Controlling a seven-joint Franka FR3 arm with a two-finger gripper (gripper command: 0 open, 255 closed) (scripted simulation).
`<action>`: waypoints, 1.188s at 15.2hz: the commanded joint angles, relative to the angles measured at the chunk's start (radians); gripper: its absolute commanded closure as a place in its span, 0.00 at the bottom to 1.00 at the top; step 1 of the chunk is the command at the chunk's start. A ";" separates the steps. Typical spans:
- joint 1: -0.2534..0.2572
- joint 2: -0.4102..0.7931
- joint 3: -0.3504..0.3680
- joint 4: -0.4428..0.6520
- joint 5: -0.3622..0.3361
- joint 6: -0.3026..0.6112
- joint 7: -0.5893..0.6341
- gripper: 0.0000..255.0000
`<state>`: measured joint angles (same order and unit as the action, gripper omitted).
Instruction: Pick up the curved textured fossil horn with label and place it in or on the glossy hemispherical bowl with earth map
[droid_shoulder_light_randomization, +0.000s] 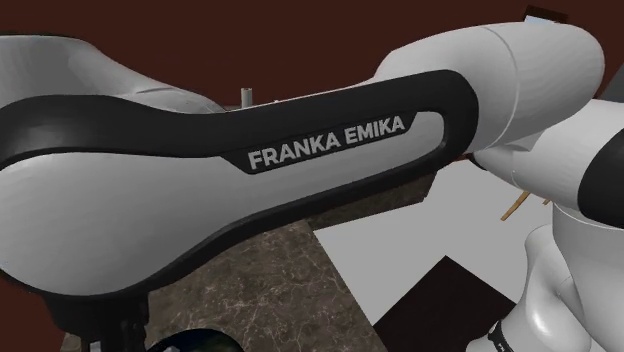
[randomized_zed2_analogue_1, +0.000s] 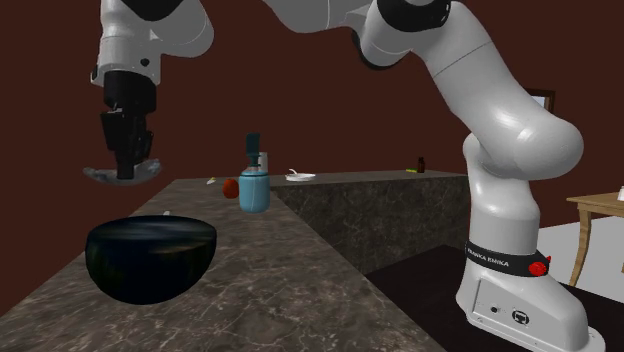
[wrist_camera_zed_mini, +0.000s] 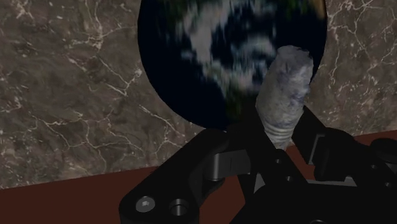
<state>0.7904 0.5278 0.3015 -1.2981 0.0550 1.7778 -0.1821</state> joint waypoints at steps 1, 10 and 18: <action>0.000 0.002 -0.001 -0.025 0.000 0.027 -0.002 1.00; -0.003 0.017 -0.004 -0.100 -0.001 0.116 -0.013 1.00; -0.003 0.017 -0.004 -0.100 -0.001 0.116 -0.013 0.00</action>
<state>0.7878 0.5451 0.2979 -1.3978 0.0536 1.8937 -0.1956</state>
